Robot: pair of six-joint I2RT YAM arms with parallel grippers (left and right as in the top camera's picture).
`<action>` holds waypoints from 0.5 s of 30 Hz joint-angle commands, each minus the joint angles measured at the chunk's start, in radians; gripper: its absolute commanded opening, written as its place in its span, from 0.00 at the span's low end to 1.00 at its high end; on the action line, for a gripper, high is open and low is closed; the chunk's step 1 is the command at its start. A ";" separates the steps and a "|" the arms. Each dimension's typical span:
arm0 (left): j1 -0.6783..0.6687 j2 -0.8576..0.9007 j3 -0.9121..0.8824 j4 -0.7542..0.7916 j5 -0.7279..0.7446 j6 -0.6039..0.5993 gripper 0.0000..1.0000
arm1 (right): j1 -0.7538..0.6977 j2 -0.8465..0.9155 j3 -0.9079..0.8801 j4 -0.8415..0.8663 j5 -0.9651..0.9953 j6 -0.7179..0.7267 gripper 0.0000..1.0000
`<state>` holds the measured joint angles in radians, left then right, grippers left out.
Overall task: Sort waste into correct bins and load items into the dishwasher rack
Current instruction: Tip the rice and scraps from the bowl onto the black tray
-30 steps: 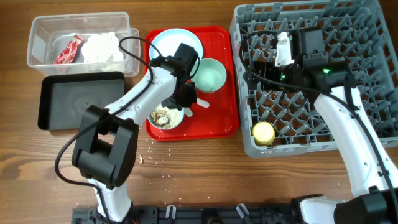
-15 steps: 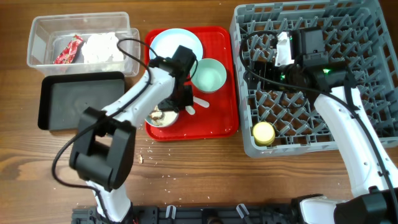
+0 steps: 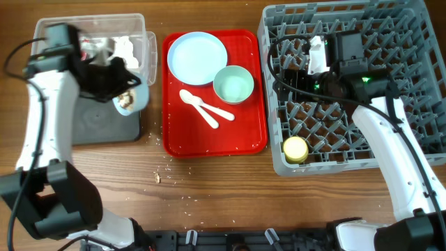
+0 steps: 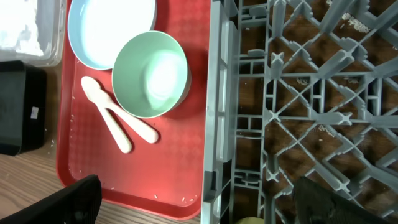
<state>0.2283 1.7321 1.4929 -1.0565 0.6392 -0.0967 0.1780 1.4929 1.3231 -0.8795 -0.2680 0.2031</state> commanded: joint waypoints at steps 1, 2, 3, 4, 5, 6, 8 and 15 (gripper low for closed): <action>0.121 0.050 -0.022 0.016 0.302 0.155 0.04 | 0.002 0.000 0.014 -0.008 0.012 -0.017 1.00; 0.155 0.064 -0.039 0.020 0.342 0.174 0.04 | 0.001 0.000 0.014 -0.010 0.012 -0.018 1.00; 0.189 0.077 -0.056 0.022 0.384 0.196 0.04 | 0.001 0.000 0.014 -0.011 0.012 -0.017 1.00; 0.235 0.097 -0.076 0.021 0.444 0.227 0.04 | 0.002 0.000 0.014 -0.012 0.012 -0.017 1.00; 0.270 0.109 -0.089 0.021 0.486 0.249 0.04 | 0.002 0.000 0.014 -0.012 0.012 -0.017 1.00; 0.318 0.125 -0.105 0.022 0.544 0.278 0.04 | 0.002 0.000 0.014 -0.012 0.011 -0.017 1.00; 0.378 0.143 -0.121 0.046 0.597 0.277 0.04 | 0.002 0.000 0.014 -0.012 0.012 -0.017 1.00; 0.513 0.247 -0.135 0.122 0.778 0.276 0.04 | 0.001 0.000 0.014 -0.025 0.012 -0.019 1.00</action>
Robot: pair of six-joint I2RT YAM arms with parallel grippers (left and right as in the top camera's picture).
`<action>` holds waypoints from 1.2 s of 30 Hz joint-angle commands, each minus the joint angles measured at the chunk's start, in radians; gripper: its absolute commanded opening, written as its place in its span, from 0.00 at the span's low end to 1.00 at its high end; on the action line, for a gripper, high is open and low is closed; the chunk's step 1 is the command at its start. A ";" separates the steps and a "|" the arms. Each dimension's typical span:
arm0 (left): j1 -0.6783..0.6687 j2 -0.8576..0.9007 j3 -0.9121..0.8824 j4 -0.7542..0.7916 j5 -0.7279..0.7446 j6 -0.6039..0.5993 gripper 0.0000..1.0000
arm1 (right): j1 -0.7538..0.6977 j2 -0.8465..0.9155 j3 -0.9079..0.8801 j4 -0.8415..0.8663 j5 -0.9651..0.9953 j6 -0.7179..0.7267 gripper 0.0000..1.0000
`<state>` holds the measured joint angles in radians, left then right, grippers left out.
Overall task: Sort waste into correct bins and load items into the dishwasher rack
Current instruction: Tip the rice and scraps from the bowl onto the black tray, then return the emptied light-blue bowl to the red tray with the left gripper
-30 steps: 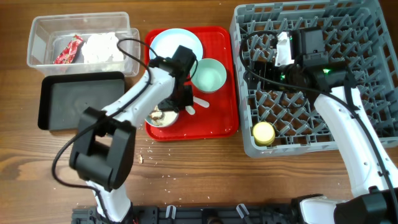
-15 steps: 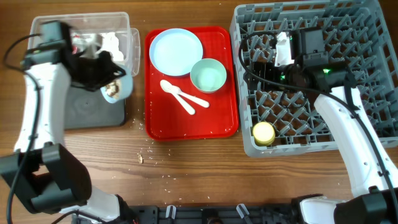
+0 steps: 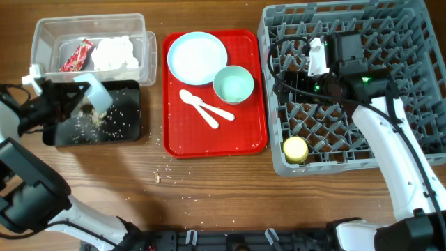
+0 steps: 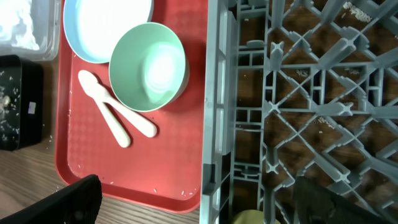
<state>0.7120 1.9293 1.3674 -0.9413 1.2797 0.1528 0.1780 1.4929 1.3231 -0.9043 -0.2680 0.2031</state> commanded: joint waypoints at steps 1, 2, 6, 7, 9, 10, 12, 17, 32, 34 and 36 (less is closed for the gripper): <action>0.040 0.067 -0.009 0.007 0.183 0.023 0.04 | 0.001 0.000 0.014 -0.001 0.012 -0.019 1.00; 0.049 0.079 -0.009 0.007 0.227 0.023 0.04 | 0.001 0.000 0.014 -0.002 0.012 -0.019 1.00; 0.064 0.082 -0.009 0.009 0.297 -0.015 0.04 | 0.001 0.000 0.014 -0.001 0.012 -0.019 1.00; 0.067 0.082 -0.009 0.009 0.297 -0.030 0.04 | 0.002 0.000 0.014 -0.001 0.012 -0.019 1.00; 0.070 0.082 -0.009 0.012 0.297 -0.060 0.04 | 0.002 0.000 0.014 -0.001 0.012 -0.019 1.00; 0.072 0.082 -0.009 0.049 0.297 -0.088 0.04 | 0.002 0.000 0.014 0.000 0.012 -0.019 1.00; 0.073 0.081 -0.008 0.087 0.297 -0.235 0.04 | 0.001 0.000 0.014 0.002 0.012 -0.020 1.00; 0.069 0.079 -0.008 0.111 0.297 -0.268 0.04 | 0.002 0.000 0.014 0.006 0.012 -0.020 1.00; -0.101 -0.064 -0.007 0.249 0.284 -0.505 0.04 | 0.002 0.000 0.014 0.021 0.012 -0.045 1.00; -0.161 -0.154 -0.007 0.232 0.174 -0.505 0.04 | 0.002 0.000 0.014 0.024 0.012 -0.044 1.00; -0.282 -0.251 -0.007 0.188 -0.060 -0.505 0.04 | 0.002 0.000 0.014 0.031 0.012 -0.045 1.00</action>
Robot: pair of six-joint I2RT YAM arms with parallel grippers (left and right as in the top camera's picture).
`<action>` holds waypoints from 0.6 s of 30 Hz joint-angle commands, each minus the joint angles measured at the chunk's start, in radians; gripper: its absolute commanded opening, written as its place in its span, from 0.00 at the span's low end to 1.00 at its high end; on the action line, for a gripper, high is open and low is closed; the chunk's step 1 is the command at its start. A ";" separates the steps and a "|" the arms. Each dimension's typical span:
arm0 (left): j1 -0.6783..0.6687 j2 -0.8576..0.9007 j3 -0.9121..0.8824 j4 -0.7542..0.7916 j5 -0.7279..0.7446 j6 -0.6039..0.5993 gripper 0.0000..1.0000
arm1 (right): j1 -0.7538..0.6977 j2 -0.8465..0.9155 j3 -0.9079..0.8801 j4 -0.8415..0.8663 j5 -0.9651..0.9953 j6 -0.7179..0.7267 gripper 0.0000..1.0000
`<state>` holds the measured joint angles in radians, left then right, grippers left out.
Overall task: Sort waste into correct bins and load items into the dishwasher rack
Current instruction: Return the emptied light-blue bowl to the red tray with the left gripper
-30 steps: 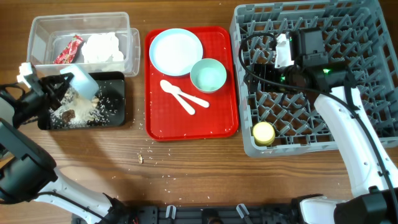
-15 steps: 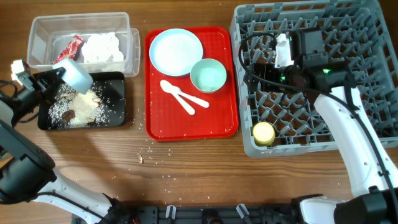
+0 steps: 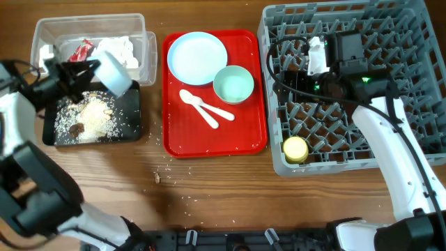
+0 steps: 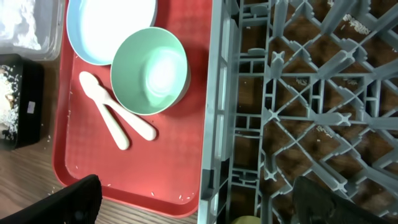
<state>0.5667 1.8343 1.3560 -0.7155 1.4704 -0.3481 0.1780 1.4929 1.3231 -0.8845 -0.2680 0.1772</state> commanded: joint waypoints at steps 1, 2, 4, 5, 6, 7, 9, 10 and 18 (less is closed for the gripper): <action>-0.215 -0.192 0.005 -0.045 -0.383 -0.003 0.04 | 0.002 0.000 0.014 0.018 0.012 -0.018 1.00; -0.330 -0.219 0.005 -0.045 -0.558 -0.004 0.04 | 0.002 0.000 0.014 0.028 0.002 -0.018 1.00; -0.517 -0.219 0.004 -0.056 -0.857 -0.005 0.04 | 0.002 0.000 0.014 0.042 -0.026 -0.018 1.00; -0.613 -0.203 0.003 -0.069 -0.991 -0.005 0.04 | 0.002 0.000 0.014 0.044 -0.034 -0.018 1.00; -0.699 -0.178 0.003 -0.082 -1.094 -0.018 0.04 | 0.002 0.000 0.014 0.045 -0.042 -0.018 1.00; -0.774 -0.150 0.003 -0.092 -1.176 -0.051 0.04 | 0.002 0.000 0.014 0.046 -0.049 -0.018 1.00; -0.898 -0.080 0.003 -0.101 -1.276 -0.082 0.04 | 0.002 0.000 0.014 0.046 -0.048 -0.018 1.00; -0.942 -0.047 0.003 -0.104 -1.300 -0.088 0.04 | 0.002 0.000 0.014 0.046 -0.048 -0.018 1.00; -1.049 0.042 0.012 -0.110 -1.308 -0.099 0.29 | 0.039 0.004 0.014 0.084 -0.082 -0.016 1.00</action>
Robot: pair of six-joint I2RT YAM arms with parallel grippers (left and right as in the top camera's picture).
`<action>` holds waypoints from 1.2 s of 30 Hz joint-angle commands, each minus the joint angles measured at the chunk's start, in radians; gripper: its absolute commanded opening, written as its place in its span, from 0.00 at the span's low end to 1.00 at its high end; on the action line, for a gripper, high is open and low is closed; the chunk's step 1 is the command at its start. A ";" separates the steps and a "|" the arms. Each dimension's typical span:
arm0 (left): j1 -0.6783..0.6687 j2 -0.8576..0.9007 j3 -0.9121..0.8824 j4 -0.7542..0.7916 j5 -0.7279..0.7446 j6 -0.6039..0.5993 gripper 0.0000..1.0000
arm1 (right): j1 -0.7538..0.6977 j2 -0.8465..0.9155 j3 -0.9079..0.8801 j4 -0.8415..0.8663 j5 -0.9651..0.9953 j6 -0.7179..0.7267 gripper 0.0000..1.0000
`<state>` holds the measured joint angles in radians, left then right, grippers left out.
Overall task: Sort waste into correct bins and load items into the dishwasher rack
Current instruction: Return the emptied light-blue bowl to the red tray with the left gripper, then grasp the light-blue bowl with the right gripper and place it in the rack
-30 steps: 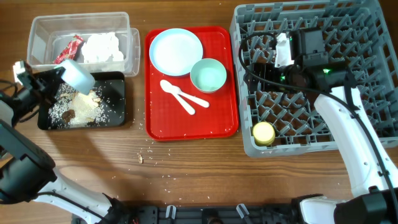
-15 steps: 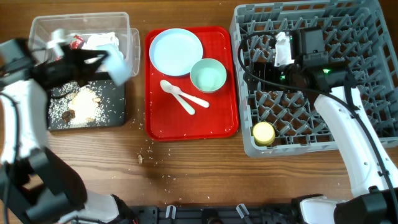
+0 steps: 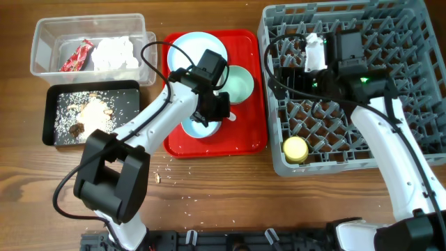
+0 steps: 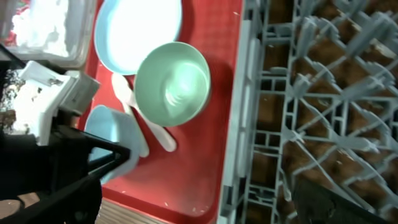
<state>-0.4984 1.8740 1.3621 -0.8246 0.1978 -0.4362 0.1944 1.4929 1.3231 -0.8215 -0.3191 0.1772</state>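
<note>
My left gripper (image 3: 211, 110) is shut on a light blue cup (image 3: 195, 129) and holds it low over the front of the red tray (image 3: 247, 139). The right wrist view shows that cup (image 4: 109, 127) beside two white spoons (image 4: 158, 134). A green bowl (image 3: 240, 84) and a pale blue plate (image 3: 188, 49) lie on the tray. My right gripper (image 4: 199, 211) hangs open and empty over the left edge of the grey dishwasher rack (image 3: 418, 139). Only its dark fingertips (image 4: 62, 202) show, at the bottom corners of the wrist view.
A black bin (image 3: 90, 118) at the left holds rice and food scraps. Behind it a clear bin (image 3: 42, 42) holds a red wrapper and white tissue. A yellow item (image 3: 295, 148) sits in the rack's front left corner. Crumbs (image 3: 159, 178) lie on the wood before the tray.
My left arm has moved right with the blue cup, from above the black bin to over the front of the red tray. The right gripper has shifted slightly and stays open.
At first my left gripper held the cup tipped at the black bin's back edge. Then the cup was tilted over the bin with rice scattered inside. Later the bin held a heap of food and the cup was above it. Now the emptied cup is over the tray.
</note>
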 commanded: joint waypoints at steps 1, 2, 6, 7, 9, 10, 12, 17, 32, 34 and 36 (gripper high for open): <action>0.032 -0.003 0.022 -0.015 -0.034 -0.020 0.24 | 0.035 0.006 0.014 0.029 -0.031 -0.012 1.00; 0.047 -0.011 0.039 -0.032 -0.032 -0.025 0.24 | 0.048 0.008 0.013 0.041 -0.031 0.008 1.00; 0.207 -0.135 0.125 -0.135 -0.031 -0.028 0.45 | 0.114 0.039 0.013 0.087 -0.031 0.045 0.99; 0.253 -0.171 0.125 -0.135 -0.032 -0.028 0.49 | 0.138 0.059 0.013 0.096 -0.031 0.075 1.00; 0.360 -0.229 0.125 -0.132 -0.032 -0.028 0.52 | 0.201 0.115 0.013 0.119 -0.015 0.097 0.96; 0.396 -0.241 0.125 -0.130 -0.032 -0.028 0.52 | 0.224 0.142 0.013 0.130 -0.008 0.116 0.94; 0.475 -0.249 0.125 -0.130 -0.032 -0.028 0.52 | 0.273 0.204 0.013 0.153 0.007 0.137 0.87; 0.564 -0.241 0.125 -0.116 -0.032 -0.027 0.53 | 0.371 0.370 0.014 0.174 0.057 0.167 0.67; 0.564 -0.241 0.124 -0.102 -0.032 -0.017 0.53 | 0.391 0.539 0.166 0.077 0.067 0.145 0.04; 0.564 -0.241 0.124 -0.101 -0.032 -0.017 0.53 | 0.391 0.533 0.187 0.050 0.068 0.148 0.04; 0.564 -0.241 0.124 -0.100 -0.032 -0.017 0.53 | 0.391 0.497 0.205 0.013 0.075 0.147 0.04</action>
<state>0.0620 1.6268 1.4788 -0.9272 0.1688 -0.4614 0.5785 2.0171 1.4803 -0.7734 -0.2634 0.3313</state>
